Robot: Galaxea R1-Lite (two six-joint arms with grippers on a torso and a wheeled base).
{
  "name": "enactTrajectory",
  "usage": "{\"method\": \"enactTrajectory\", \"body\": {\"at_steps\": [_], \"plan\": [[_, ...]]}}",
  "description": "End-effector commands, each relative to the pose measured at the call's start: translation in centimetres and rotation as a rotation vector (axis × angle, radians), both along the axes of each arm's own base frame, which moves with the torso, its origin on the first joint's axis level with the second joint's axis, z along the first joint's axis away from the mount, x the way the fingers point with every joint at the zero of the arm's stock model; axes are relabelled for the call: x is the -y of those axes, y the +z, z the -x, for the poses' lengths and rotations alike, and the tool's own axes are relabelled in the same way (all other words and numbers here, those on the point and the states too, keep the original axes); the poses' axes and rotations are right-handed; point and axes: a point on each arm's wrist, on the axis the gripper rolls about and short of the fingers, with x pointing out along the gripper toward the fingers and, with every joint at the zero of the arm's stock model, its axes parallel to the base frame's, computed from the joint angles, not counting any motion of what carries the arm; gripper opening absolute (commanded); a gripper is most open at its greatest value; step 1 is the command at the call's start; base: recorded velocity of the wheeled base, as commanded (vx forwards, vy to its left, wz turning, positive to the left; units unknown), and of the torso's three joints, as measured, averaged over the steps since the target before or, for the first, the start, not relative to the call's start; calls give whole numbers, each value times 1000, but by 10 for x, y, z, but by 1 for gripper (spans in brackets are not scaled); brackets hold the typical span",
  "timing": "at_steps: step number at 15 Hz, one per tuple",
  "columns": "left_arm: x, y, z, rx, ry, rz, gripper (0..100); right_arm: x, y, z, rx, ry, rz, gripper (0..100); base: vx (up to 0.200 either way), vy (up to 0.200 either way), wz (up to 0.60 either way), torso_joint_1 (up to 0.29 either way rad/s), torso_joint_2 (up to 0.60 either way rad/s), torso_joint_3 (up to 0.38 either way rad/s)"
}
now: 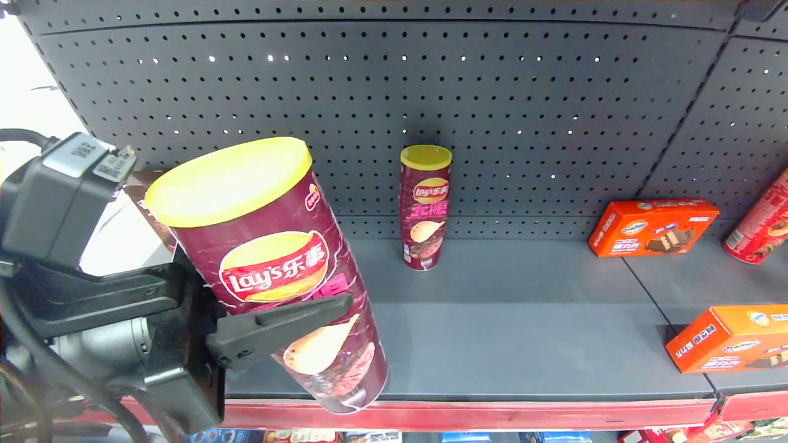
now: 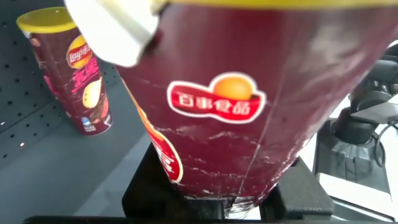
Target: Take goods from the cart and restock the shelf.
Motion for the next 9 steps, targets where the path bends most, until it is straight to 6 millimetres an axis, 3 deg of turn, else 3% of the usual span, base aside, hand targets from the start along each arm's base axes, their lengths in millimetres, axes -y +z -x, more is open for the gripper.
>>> {"method": "enactTrajectory", "body": {"at_steps": [1, 4, 5, 6, 8, 9], "plan": [[-4, 3, 0, 13, 17, 8, 0, 0, 0, 0, -2, 1, 1, 100, 0, 0, 0, 0, 0, 0], [-5, 2, 2, 15, 17, 5, 0, 0, 1, 0, 0, 1, 12, 100, 0, 0, 0, 0, 0, 0], [-6, 4, 3, 23, 17, 9, 0, 0, 31, 2, 36, 46, 49, 100, 0, 0, 0, 0, 0, 0], [-6, 7, 3, 31, 17, 14, 0, -1, 89, -17, -21, 68, 16, 100, 0, 0, 0, 0, 0, 0], [-6, 4, 3, 27, 19, 9, 0, -3, 125, -40, -32, 147, 5, 100, 0, 0, 0, 0, 0, 0], [-6, 4, 3, 27, 22, 9, 0, -6, 129, -56, -52, 232, 32, 100, 0, 0, 0, 0, 0, 0]]}}
